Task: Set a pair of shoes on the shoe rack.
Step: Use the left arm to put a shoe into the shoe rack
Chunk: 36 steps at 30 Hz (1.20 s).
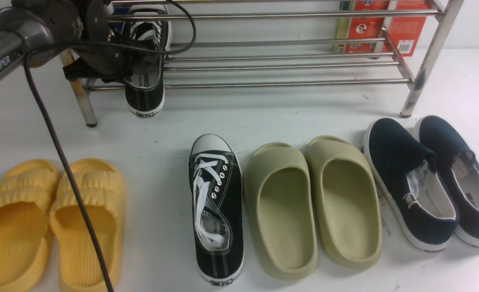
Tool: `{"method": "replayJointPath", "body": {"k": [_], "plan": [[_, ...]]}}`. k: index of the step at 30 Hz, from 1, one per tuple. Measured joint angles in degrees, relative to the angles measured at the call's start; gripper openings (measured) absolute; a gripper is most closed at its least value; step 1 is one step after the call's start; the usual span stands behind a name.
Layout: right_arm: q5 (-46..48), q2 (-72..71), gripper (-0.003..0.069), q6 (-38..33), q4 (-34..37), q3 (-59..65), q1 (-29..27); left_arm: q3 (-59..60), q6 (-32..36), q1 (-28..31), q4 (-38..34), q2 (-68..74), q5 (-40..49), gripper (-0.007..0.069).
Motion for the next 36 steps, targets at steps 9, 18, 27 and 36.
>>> {"method": "replayJointPath", "body": {"k": [9,18,27,36], "plan": [[0.0,0.0,0.0239,0.0,0.0,0.0,0.0,-0.18,-0.15,0.0,-0.9,0.0,-2.62,0.0088],[0.0,0.0,0.0239,0.0,0.0,0.0,0.0,-0.25,-0.26,-0.02,-1.03,-2.21,-1.62,0.0188],[0.0,-0.02,0.0239,0.0,0.0,0.0,0.0,-0.12,5.08,-0.02,-6.82,-10.83,12.67,0.0206],[0.0,-0.02,0.0239,0.0,0.0,0.0,0.0,16.59,10.12,-5.01,-11.35,-21.75,10.58,-0.0014]]}}
